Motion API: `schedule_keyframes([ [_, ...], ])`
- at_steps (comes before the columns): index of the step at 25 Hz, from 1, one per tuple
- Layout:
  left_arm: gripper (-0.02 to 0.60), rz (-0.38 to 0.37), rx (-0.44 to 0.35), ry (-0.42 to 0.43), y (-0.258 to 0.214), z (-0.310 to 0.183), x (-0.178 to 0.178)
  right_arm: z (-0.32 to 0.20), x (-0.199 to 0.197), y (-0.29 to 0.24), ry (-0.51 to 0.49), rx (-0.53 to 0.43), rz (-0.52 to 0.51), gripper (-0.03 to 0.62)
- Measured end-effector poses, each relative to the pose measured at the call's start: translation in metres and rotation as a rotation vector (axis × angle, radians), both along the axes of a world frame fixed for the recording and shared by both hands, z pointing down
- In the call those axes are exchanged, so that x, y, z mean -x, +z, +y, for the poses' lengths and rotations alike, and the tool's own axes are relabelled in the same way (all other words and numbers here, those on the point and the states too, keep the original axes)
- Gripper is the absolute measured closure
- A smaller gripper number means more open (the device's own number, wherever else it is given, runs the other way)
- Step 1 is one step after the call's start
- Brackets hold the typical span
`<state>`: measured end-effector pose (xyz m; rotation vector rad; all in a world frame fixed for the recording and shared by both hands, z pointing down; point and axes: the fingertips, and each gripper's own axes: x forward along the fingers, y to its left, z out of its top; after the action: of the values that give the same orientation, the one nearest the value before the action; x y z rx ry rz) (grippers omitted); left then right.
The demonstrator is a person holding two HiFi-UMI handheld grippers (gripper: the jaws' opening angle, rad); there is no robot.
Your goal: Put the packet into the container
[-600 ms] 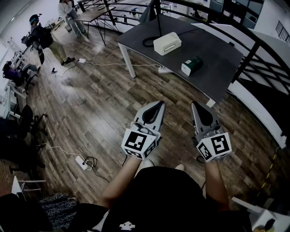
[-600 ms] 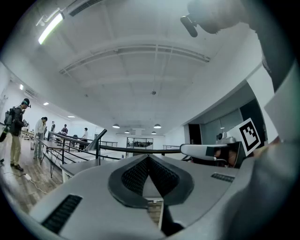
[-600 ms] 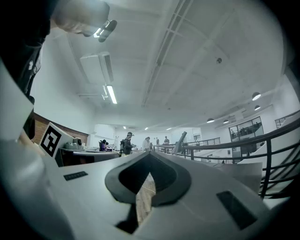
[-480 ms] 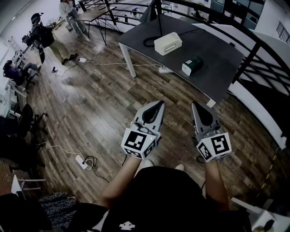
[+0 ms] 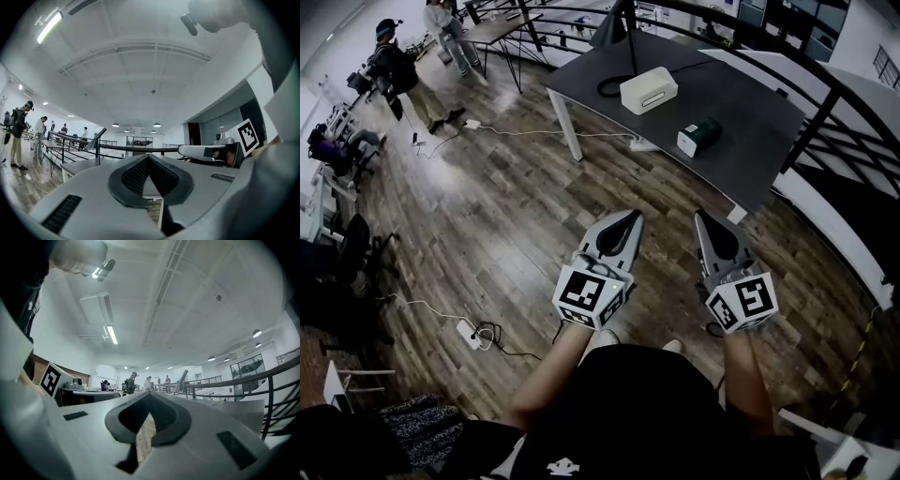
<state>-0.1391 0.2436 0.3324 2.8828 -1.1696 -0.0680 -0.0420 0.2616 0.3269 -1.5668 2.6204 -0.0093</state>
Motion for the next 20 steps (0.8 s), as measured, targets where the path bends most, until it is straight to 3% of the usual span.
schedule_keyframes([
  [12,0.575,-0.009,0.015,0.003,0.006,0.001,-0.010,0.006,-0.007,0.007,-0.012,0.013,0.010,0.589],
  [20,0.575,-0.016,0.034,0.002,0.016,0.015,-0.038,0.021,-0.038,0.018,-0.009,0.042,0.025,0.589],
])
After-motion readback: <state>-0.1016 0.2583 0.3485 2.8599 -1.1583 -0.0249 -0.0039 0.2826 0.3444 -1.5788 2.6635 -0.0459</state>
